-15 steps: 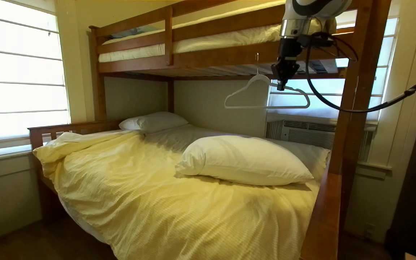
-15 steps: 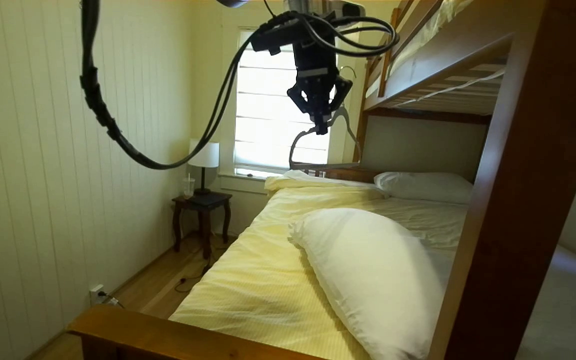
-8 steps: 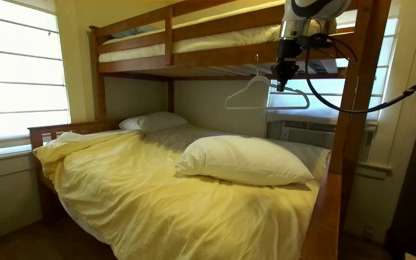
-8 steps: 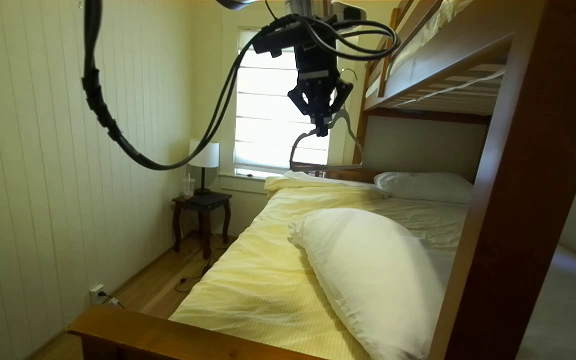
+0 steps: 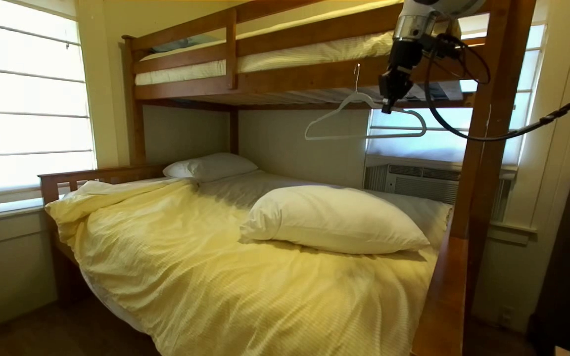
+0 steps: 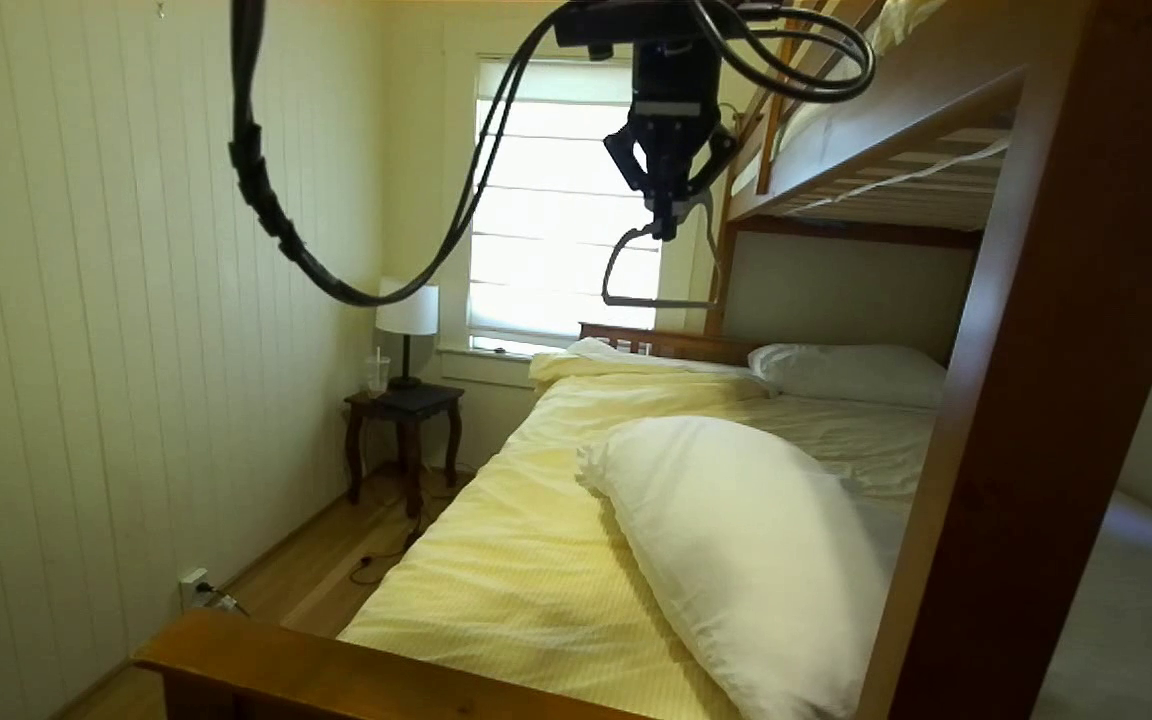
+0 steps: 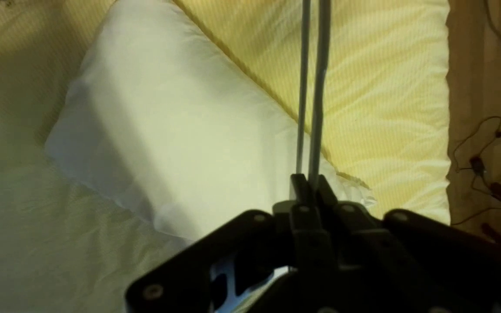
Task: Hang the hanger on the top bunk bed.
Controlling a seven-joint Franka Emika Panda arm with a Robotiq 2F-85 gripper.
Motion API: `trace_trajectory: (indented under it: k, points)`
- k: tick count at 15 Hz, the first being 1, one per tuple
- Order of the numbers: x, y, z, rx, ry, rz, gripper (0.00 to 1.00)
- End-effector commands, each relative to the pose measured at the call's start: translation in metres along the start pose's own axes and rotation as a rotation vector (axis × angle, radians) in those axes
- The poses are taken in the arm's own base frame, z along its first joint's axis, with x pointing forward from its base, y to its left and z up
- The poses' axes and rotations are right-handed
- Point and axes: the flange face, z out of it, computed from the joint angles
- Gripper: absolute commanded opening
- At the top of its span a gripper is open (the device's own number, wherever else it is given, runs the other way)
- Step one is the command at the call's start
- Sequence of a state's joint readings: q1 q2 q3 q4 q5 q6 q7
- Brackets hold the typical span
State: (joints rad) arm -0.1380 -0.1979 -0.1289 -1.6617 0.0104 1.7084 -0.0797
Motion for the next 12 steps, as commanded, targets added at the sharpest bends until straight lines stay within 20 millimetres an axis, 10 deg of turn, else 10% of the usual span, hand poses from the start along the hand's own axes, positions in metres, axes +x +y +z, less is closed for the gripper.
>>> trace_trajectory:
  k: [1,12]
  points:
    - [0.014,0.009,-0.023,0.058,-0.030,0.017,0.01]
    - [0.060,0.055,-0.047,0.076,0.009,0.177,0.01]
